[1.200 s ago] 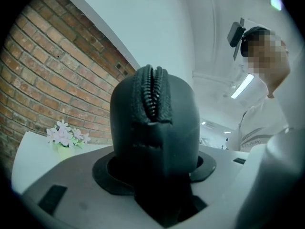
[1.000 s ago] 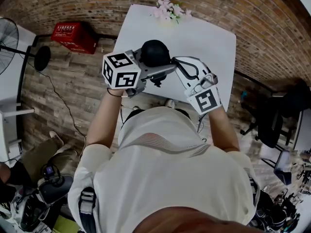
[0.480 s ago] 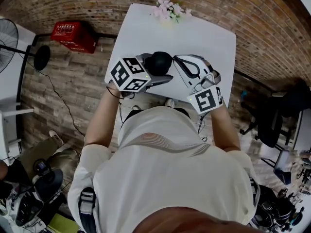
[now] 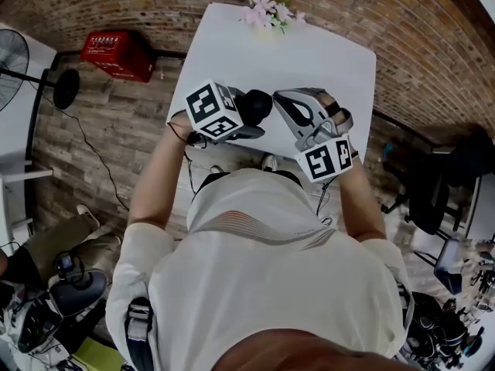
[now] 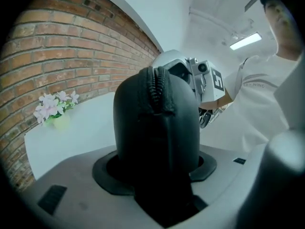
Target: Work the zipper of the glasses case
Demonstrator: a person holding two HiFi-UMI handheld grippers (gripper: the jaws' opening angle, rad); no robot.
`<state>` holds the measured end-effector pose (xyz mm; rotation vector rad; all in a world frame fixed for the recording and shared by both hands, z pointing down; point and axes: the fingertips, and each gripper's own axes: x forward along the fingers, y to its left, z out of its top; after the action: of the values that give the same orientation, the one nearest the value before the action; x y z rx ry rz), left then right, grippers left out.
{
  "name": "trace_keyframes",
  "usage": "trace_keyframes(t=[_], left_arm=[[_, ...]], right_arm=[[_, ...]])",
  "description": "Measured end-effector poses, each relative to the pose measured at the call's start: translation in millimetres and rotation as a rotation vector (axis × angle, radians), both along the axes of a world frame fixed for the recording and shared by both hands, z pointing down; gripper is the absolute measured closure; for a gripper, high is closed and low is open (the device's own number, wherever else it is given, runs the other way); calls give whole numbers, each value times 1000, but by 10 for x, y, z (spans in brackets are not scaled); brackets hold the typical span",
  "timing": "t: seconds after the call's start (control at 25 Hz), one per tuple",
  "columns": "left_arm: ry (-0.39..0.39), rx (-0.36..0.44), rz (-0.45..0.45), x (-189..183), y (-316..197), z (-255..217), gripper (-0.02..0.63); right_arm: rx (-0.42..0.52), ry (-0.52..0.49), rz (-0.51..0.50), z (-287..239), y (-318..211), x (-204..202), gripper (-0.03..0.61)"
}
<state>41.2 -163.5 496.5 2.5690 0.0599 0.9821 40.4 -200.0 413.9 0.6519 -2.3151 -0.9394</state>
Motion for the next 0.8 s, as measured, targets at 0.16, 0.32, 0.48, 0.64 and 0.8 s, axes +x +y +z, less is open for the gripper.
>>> trace_keyframes(t=[0.16, 0.32, 0.48, 0.64, 0.8], left_arm=[[-126, -6, 50, -67, 67, 169, 350], [-228, -6, 99, -120, 113, 320, 350], [-333, -6, 152, -197, 169, 518, 350], [-392, -8, 205, -250, 225, 669, 350], [-381, 27, 200, -219, 213, 686, 348]], right_arm=[[8, 51, -12, 93, 37, -29, 514], [12, 107, -27, 185, 69, -63, 512], [5, 188, -54, 341, 120, -111, 511], [-11, 236, -76, 469, 176, -155, 511], [-25, 244, -76, 478, 197, -136, 511]])
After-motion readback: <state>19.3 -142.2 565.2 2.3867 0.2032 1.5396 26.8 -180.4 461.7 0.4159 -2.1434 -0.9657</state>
